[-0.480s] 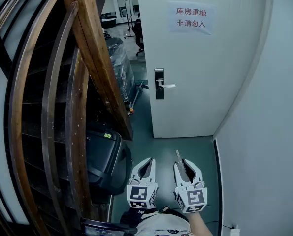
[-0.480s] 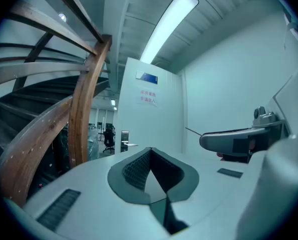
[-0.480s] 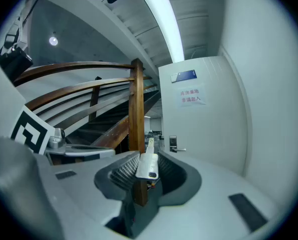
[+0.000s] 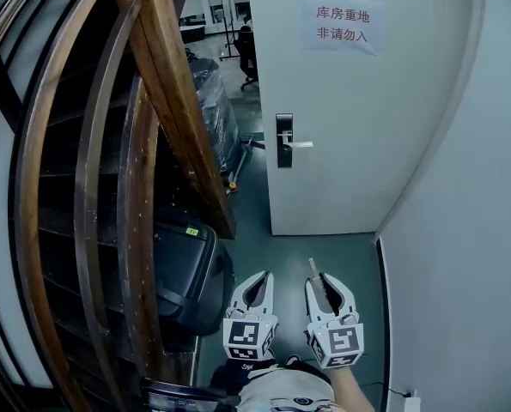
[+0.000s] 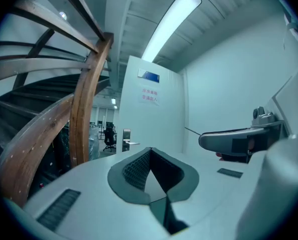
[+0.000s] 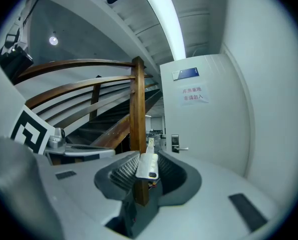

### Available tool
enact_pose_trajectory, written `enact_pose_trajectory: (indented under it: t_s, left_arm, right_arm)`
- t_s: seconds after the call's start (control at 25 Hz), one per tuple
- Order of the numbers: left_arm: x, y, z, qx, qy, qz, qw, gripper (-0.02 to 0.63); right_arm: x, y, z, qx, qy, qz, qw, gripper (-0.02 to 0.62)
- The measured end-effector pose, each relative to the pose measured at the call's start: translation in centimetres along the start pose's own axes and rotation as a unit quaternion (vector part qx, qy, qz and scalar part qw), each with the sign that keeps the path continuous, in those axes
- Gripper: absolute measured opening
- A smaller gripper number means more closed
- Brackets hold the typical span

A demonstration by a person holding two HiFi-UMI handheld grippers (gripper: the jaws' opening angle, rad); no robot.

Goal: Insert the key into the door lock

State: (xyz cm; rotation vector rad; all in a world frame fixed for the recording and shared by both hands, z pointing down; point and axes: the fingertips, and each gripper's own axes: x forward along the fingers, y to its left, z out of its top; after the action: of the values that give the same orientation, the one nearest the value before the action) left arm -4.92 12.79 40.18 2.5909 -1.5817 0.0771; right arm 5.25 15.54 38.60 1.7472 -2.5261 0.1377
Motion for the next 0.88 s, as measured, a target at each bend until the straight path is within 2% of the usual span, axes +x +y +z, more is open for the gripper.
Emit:
enact_pose_trajectory:
  t_s: [0.52, 0.88]
  left_arm:
    - [1.3, 5.1, -1.0, -0.01, 0.007, 0.007, 0.9999, 0.005]
    - [4.4, 6.7, -3.1, -0.019, 0.035, 0.007, 0.9992, 0.005]
  right_arm:
    - [5.0, 0.8, -0.5, 0.014, -0.004, -0.009, 1.0, 0.12]
    - [8.8, -0.4, -3.1, 0.023, 0.035, -0.007, 0.999, 0.12]
